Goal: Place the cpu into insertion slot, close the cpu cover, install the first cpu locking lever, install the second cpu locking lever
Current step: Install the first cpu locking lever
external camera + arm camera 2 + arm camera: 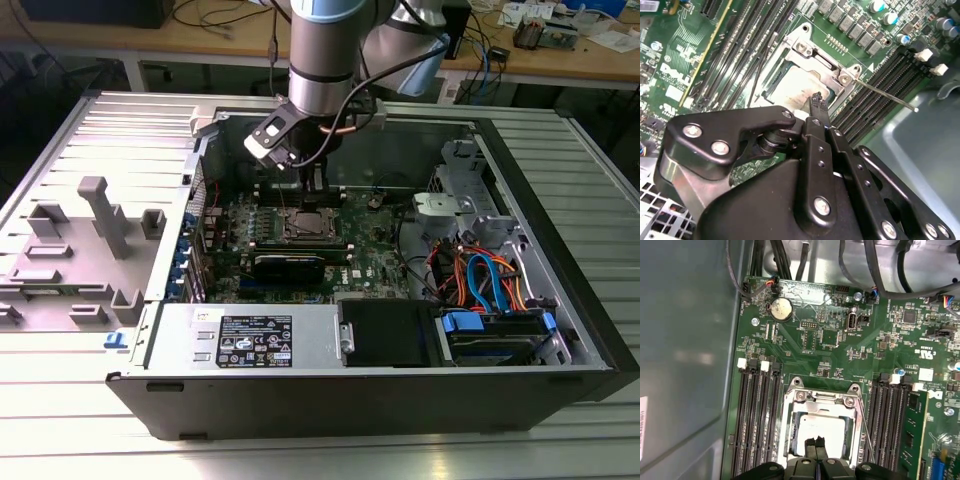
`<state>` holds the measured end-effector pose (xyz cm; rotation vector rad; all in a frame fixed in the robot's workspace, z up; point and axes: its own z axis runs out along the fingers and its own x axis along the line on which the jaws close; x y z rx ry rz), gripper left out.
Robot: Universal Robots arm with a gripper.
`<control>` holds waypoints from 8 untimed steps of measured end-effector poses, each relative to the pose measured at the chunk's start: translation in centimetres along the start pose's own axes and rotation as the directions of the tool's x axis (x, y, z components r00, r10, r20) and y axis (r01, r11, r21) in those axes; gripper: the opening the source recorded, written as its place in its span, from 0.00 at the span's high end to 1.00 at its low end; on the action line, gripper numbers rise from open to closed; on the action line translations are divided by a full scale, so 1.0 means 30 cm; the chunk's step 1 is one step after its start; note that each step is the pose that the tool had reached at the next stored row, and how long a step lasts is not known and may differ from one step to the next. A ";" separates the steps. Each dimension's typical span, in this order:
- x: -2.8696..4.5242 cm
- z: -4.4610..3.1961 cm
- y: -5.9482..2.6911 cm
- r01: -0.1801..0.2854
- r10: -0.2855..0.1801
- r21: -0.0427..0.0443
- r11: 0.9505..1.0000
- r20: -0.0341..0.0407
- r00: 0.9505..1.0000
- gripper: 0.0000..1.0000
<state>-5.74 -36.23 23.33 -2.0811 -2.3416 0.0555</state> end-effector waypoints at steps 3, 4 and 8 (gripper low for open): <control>-0.001 -0.033 -0.001 0.003 -0.003 0.000 1.000 0.000 1.000 0.89; -0.001 -0.044 -0.001 0.004 -0.004 0.000 1.000 0.000 1.000 0.89; -0.001 -0.065 -0.002 0.009 -0.009 0.000 1.000 0.000 1.000 0.89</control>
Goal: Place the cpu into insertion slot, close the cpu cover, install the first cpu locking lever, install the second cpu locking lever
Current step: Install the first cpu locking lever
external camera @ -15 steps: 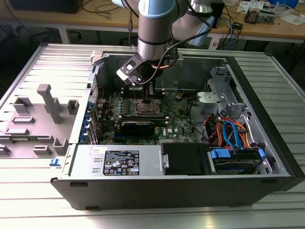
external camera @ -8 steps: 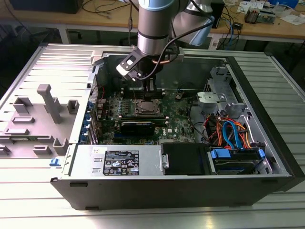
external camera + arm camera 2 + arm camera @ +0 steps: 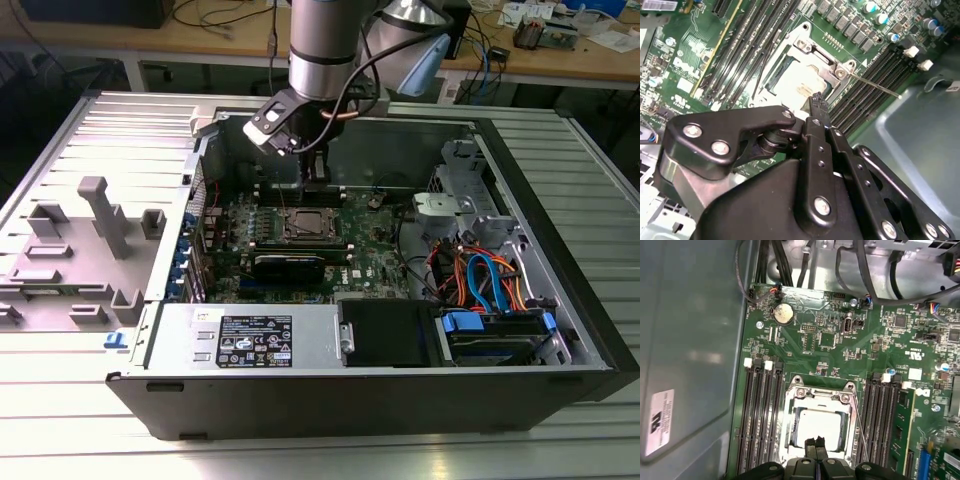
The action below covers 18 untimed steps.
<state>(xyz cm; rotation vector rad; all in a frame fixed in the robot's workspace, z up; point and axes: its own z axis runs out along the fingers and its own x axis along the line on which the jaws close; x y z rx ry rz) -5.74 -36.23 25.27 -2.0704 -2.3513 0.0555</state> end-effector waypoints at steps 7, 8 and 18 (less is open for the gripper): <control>0.000 -0.001 0.000 0.019 -0.019 0.000 1.000 0.001 1.000 0.89; 0.000 -0.001 0.000 0.019 -0.019 0.000 1.000 0.001 1.000 0.89; 0.000 -0.001 0.000 0.028 -0.028 -0.001 1.000 0.001 1.000 0.89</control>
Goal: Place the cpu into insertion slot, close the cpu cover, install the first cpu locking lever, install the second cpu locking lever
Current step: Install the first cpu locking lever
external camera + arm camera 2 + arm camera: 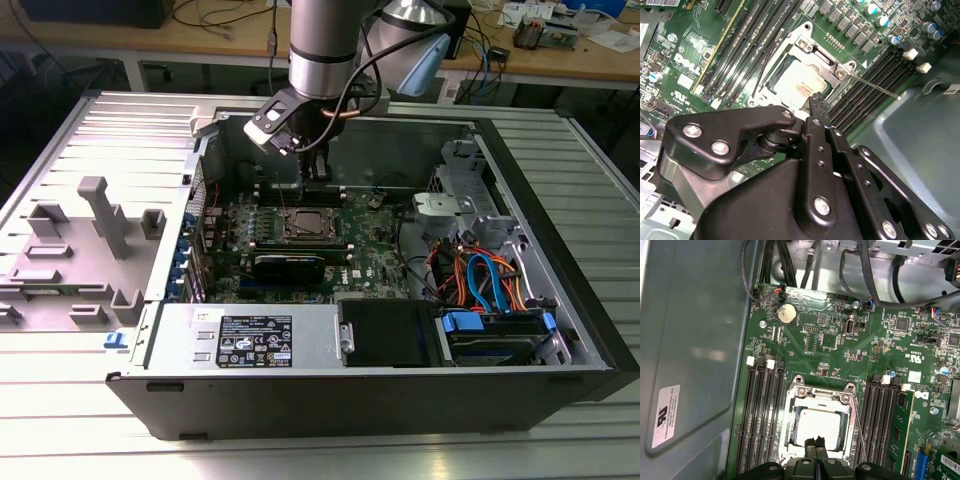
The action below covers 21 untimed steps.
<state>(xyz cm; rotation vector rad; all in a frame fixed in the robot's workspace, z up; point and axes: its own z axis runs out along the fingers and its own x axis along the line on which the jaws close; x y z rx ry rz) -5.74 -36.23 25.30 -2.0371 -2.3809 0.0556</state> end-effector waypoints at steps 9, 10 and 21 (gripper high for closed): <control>0.000 0.000 0.000 0.070 -0.070 -0.001 0.998 0.002 0.998 0.89; 0.000 0.000 0.000 0.070 -0.070 -0.001 0.998 0.002 0.998 0.89; 0.000 0.000 0.000 0.083 -0.083 -0.001 0.997 0.003 0.997 0.89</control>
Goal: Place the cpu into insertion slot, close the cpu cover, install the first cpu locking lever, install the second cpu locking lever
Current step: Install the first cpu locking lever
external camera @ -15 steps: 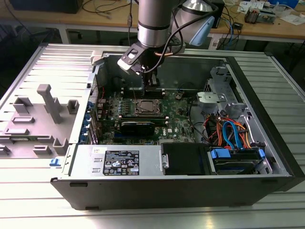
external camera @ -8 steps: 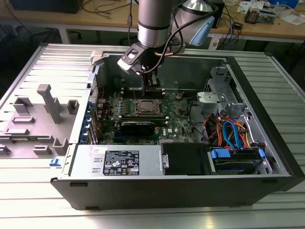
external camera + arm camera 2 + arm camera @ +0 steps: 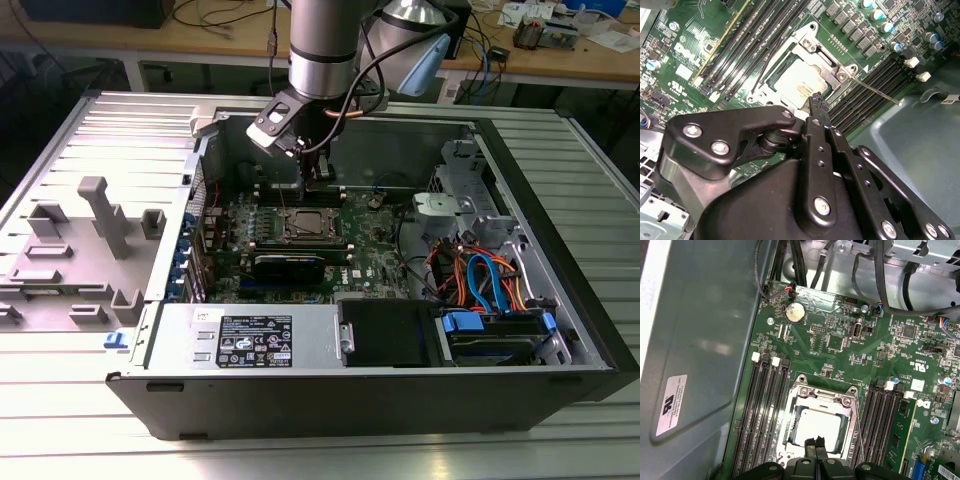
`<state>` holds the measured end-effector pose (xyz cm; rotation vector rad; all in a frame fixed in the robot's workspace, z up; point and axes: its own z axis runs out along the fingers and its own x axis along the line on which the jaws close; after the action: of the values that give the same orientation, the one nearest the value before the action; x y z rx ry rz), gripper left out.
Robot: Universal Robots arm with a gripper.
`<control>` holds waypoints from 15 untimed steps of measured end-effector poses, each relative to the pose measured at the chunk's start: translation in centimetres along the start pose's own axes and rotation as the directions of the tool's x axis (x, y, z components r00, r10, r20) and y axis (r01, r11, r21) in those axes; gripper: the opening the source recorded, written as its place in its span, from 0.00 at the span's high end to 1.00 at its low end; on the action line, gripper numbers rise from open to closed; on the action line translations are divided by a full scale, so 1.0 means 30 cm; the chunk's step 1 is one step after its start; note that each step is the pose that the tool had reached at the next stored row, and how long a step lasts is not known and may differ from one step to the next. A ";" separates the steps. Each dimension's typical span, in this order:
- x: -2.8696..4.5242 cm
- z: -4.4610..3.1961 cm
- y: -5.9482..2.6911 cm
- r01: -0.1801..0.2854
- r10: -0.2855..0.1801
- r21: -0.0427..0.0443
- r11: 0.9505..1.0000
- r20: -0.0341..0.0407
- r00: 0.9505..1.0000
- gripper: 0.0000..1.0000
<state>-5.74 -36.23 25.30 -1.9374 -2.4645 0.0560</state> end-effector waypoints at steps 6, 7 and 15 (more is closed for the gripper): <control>0.000 0.000 0.000 0.081 -0.081 -0.001 0.997 0.002 0.997 0.89; 0.000 0.000 0.000 0.108 -0.108 -0.002 0.994 0.003 0.994 0.89; 0.006 0.001 -0.024 0.134 -0.134 -0.002 0.991 0.004 0.991 0.89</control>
<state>-6.49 -36.23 25.30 -1.7683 -2.5913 0.0563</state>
